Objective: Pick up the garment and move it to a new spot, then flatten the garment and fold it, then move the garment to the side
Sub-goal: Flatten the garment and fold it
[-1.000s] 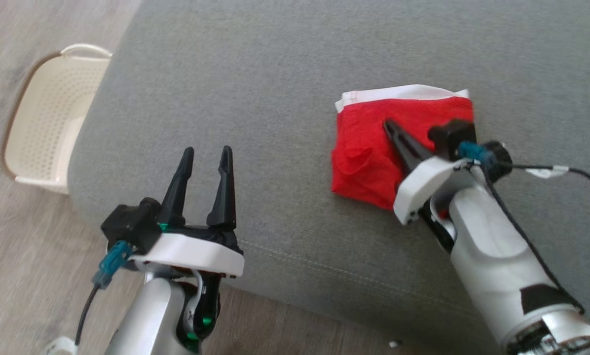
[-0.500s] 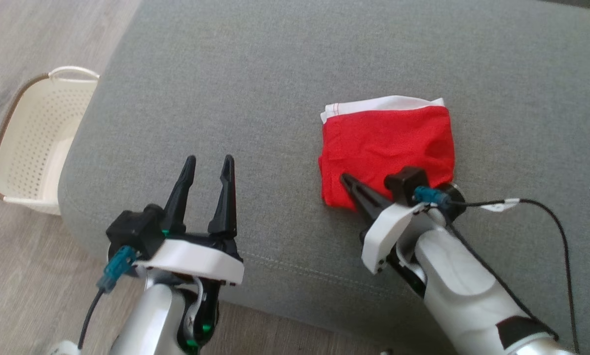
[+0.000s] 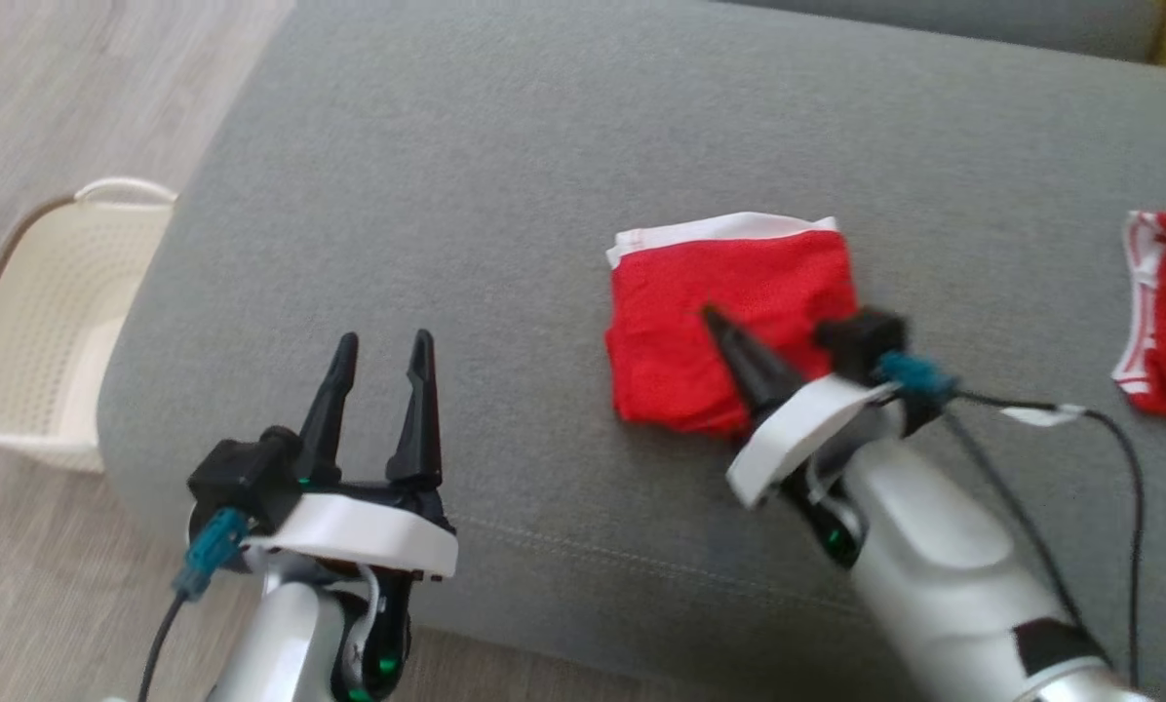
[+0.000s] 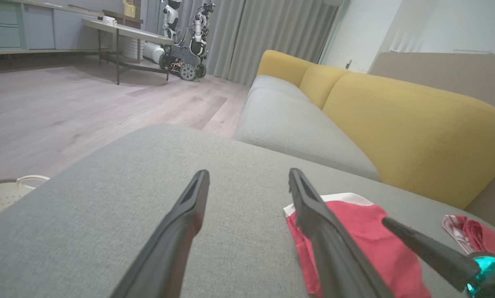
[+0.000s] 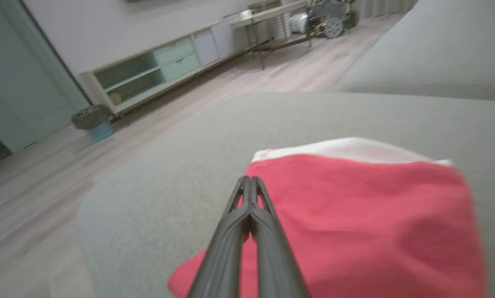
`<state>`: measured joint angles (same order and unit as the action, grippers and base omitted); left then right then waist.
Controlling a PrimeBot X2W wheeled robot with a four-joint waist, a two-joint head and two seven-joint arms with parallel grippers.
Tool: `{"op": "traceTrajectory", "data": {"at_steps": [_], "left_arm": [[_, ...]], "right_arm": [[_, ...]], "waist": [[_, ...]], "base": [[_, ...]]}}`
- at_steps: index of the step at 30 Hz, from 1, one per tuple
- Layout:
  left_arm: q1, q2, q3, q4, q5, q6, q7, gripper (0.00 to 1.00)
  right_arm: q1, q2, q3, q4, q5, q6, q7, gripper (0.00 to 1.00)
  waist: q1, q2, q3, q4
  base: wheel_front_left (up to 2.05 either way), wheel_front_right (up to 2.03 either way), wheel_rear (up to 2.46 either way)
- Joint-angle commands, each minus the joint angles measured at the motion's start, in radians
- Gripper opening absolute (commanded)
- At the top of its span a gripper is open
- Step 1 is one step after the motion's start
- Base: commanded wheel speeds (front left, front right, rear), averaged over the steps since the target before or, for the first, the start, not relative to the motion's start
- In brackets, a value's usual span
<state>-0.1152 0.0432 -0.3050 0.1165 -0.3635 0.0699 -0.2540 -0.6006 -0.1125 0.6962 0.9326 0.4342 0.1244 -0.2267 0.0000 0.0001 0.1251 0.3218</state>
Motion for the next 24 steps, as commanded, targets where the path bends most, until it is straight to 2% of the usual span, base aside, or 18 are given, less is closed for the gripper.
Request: {"op": "traceTrajectory", "data": {"at_steps": [1, 6, 11, 17, 24], "left_arm": [[-0.024, 0.007, 0.041, -0.040, 0.006, -0.003, -0.008, 1.00], [-0.017, 0.007, 0.067, -0.059, 0.012, -0.005, -0.008, 1.00], [-0.018, 0.007, 0.092, -0.077, 0.007, -0.005, -0.008, 1.00], [-0.016, 0.007, 0.109, -0.086, 0.008, -0.004, -0.008, 1.00], [-0.010, 0.007, 0.117, -0.084, 0.009, -0.006, -0.008, 1.00]], "right_arm": [[-0.035, 0.001, -0.016, -0.042, 0.008, 0.006, -0.019, 0.00], [-0.019, -0.041, -0.154, -0.133, -0.031, 0.006, -0.034, 0.00], [0.064, -0.075, -0.334, -0.303, -0.154, 0.006, -0.035, 0.00], [0.200, -0.051, -0.494, -0.463, -0.290, 0.006, -0.035, 0.00], [0.307, -0.016, -0.558, -0.553, -0.383, 0.006, -0.035, 0.00]], "waist": [[0.0000, -0.0001, -0.015, -0.021], [0.0000, -0.0001, -0.033, -0.075], [0.0000, -0.0001, -0.043, -0.128], [0.0000, -0.0001, -0.054, -0.177], [0.0000, -0.0001, -0.061, -0.208]], "base": [[0.00, 0.00, 0.00], [0.00, 0.00, 0.00], [0.00, 0.00, 0.00], [0.00, 0.00, 0.00], [0.00, 0.00, 0.00]]}}
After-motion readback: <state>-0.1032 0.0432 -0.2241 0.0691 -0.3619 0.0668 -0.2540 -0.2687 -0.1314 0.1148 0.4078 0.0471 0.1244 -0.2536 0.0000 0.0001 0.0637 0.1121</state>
